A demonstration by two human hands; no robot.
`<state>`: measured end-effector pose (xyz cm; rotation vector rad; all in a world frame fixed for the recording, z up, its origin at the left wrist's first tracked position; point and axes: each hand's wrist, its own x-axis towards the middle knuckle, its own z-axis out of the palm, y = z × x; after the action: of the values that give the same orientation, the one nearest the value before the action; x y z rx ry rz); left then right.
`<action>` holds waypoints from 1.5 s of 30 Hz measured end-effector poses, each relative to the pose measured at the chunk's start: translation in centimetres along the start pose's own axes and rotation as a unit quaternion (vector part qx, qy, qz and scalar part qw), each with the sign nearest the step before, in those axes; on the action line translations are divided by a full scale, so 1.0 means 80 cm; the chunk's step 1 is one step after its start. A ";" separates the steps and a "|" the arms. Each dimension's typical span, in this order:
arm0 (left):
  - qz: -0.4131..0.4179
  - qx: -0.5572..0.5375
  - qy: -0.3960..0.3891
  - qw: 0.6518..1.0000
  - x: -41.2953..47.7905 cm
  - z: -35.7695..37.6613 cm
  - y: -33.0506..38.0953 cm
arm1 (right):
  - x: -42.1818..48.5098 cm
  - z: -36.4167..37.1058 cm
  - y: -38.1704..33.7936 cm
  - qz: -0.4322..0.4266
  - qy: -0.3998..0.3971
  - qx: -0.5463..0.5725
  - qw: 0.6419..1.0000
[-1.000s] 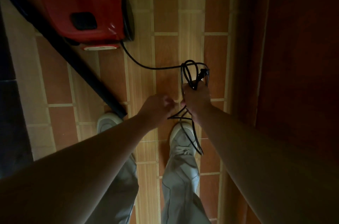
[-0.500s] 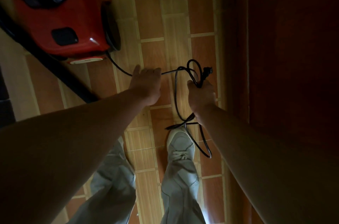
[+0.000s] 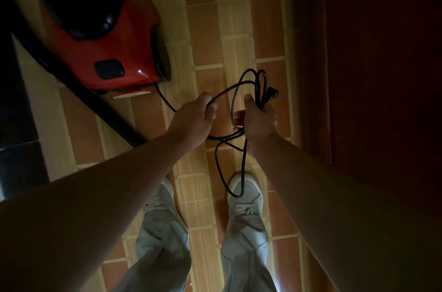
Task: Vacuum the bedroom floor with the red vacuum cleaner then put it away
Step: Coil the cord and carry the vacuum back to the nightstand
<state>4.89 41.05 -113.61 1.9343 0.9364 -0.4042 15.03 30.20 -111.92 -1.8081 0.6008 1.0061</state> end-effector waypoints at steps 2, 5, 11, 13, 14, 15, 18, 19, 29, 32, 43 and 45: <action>0.008 -0.024 0.003 1.000 -0.007 -0.009 0.001 | -0.007 0.018 -0.014 -0.014 -0.032 -0.007 0.999; 0.019 -0.055 0.001 0.998 -0.017 -0.019 0.000 | -0.019 0.048 -0.035 -0.027 -0.064 -0.017 0.997; 0.022 -0.094 -0.006 0.995 -0.036 -0.046 -0.013 | -0.045 0.093 -0.060 -0.059 -0.113 -0.075 0.989; 0.001 -0.091 0.014 0.996 -0.042 -0.059 -0.021 | -0.053 0.103 -0.066 -0.079 -0.110 -0.104 0.985; -0.009 -0.091 0.026 0.996 -0.047 -0.067 -0.024 | -0.056 0.109 -0.070 -0.087 -0.105 -0.113 0.984; -0.021 -0.093 0.038 0.995 -0.052 -0.077 -0.028 | -0.060 0.115 -0.074 -0.093 -0.100 -0.116 0.984; -0.058 -0.121 0.078 0.988 -0.068 -0.112 -0.042 | -0.072 0.135 -0.089 -0.097 -0.089 -0.104 0.986; -0.068 -0.137 0.089 0.984 -0.073 -0.124 -0.047 | -0.078 0.142 -0.096 -0.099 -0.087 -0.110 0.985; -0.117 -0.244 0.154 0.950 -0.090 -0.252 -0.044 | -0.140 0.205 -0.161 -0.116 -0.146 -0.138 0.973; -0.140 -0.278 0.186 0.932 -0.072 -0.278 -0.039 | -0.137 0.223 -0.163 -0.120 -0.149 -0.154 0.969; -0.151 -0.345 0.124 0.918 -0.028 -0.345 -0.007 | -0.130 0.294 -0.189 -0.110 -0.210 -0.168 0.957; -0.173 -0.372 0.128 0.903 -0.026 -0.350 -0.009 | -0.127 0.305 -0.189 -0.125 -0.198 -0.186 0.954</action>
<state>0.44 64.06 -98.12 1.1311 1.3725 0.0318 11.78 58.46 -101.02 -1.8663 -0.0705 1.3201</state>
